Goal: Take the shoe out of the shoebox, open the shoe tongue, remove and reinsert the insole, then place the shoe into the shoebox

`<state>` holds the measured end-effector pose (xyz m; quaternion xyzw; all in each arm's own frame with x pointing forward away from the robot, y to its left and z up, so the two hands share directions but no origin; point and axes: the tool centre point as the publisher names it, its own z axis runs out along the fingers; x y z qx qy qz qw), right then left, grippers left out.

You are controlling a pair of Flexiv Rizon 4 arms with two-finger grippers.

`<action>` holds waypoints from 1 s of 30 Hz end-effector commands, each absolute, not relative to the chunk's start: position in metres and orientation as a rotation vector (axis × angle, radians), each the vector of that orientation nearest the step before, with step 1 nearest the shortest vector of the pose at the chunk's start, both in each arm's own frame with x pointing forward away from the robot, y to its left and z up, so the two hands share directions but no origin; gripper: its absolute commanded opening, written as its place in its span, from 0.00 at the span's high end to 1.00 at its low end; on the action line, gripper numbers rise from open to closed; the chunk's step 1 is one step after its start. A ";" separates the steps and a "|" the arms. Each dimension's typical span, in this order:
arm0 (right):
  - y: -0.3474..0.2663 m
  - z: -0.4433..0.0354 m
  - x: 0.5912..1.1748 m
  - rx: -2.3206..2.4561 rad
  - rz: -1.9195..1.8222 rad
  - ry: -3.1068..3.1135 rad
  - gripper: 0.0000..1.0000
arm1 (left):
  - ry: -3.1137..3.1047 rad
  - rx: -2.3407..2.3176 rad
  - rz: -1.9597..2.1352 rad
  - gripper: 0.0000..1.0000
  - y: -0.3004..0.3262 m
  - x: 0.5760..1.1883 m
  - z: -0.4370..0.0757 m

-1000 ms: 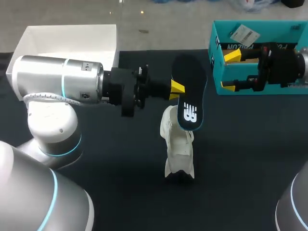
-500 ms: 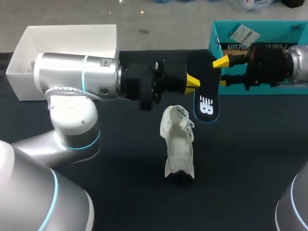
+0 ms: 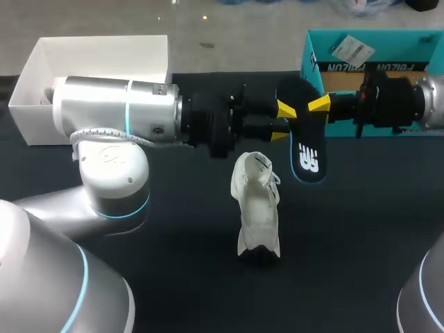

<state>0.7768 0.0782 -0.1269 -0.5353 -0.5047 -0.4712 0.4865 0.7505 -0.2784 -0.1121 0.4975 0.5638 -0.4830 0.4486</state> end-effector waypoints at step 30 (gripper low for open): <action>0.101 -0.158 0.771 -1.412 -1.096 -1.415 1.00 | 2.144 1.980 -0.921 0.00 -0.219 0.766 -0.067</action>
